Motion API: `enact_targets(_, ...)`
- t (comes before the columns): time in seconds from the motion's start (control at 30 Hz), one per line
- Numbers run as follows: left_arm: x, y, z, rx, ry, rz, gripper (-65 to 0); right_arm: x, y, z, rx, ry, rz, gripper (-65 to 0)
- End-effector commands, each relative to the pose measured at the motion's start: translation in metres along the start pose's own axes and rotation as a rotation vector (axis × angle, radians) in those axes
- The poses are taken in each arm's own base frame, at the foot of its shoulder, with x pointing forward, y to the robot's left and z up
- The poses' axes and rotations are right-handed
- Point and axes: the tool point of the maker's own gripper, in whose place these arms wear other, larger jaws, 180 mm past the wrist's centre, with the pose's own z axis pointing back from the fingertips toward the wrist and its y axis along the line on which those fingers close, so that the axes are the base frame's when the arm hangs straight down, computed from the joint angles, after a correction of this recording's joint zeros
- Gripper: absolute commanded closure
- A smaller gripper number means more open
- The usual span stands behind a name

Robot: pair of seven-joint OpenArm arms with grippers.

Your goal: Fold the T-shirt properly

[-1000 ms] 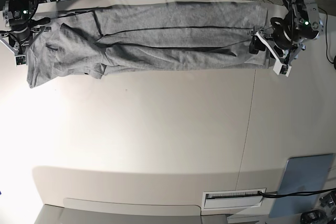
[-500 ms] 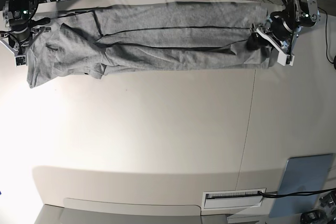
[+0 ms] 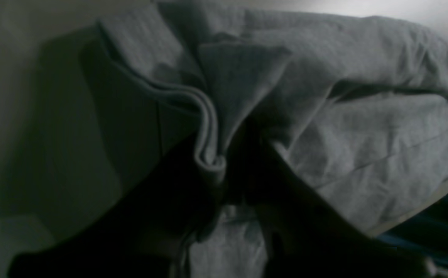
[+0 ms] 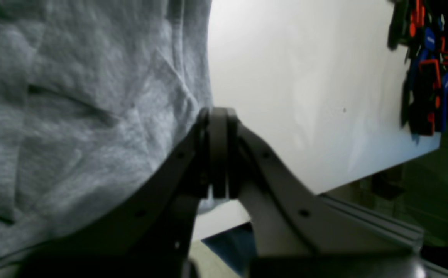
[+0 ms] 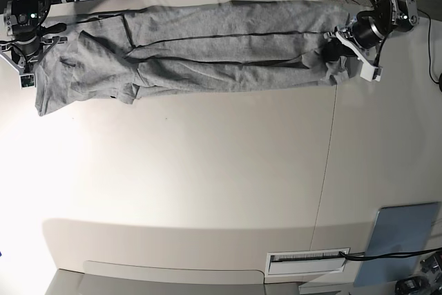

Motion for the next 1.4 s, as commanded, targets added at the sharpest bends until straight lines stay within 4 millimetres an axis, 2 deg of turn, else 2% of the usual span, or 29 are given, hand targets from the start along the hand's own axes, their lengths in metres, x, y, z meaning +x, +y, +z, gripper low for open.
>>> enact_targets(0.0, -0.007, 0.011, 0.003, 0.070, 0.064, -0.041, 0.0, 0.015, -0.013, 0.002, -0.039, -0.051, 0.014, 0.0)
enact_targets(0.13, 0.027, 0.028, 0.014, 0.252, 0.017, -0.116, 0.0, 0.020, -0.014, 0.002, -0.042, -0.069, 0.009, 0.0)
enact_targets(0.27, 0.064, 0.037, 0.043, 0.458, -0.051, -0.209, 0.0, 0.022, -0.014, 0.002, -0.042, -0.079, 0.009, 0.0)
enact_targets(0.43, 0.072, 0.014, 0.064, 0.487, -0.082, -0.242, 0.0, 0.025, -0.014, 0.003, -0.041, -0.094, 0.010, 0.0)
enact_targets(0.53, 0.064, -0.022, 0.065, 0.384, -0.127, -0.202, 0.0, 0.025, -0.014, 0.003, -0.041, -0.099, 0.009, 0.0)
enact_targets(0.63, 0.051, -0.081, 0.059, 0.149, -0.173, -0.157, 0.0, 0.027, -0.014, 0.003, -0.040, -0.105, 0.009, 0.0)
enact_targets(0.7, 0.040, -0.122, 0.051, -0.022, -0.176, -0.153, 0.0, 0.027, -0.013, 0.003, -0.038, -0.107, 0.007, 0.0)
enact_targets(0.83, 0.025, -0.180, 0.026, -0.180, -0.145, -0.143, 0.0, 0.027, -0.013, 0.003, -0.039, -0.108, 0.007, 0.0)
enact_targets(1.03, 0.017, -0.235, -0.015, -0.229, -0.098, -0.106, 0.0, 0.027, -0.013, 0.003, -0.038, -0.106, 0.008, 0.0)
enact_targets(1.2, 0.013, -0.276, -0.038, -0.316, -0.059, -0.090, 0.0, 0.027, -0.013, 0.003, -0.039, -0.106, 0.008, 0.0)
enact_targets(1.37, 0.016, -0.298, -0.052, -0.365, -0.043, -0.079, 0.0, 0.027, -0.013, 0.003, -0.039, -0.107, 0.008, 0.0)
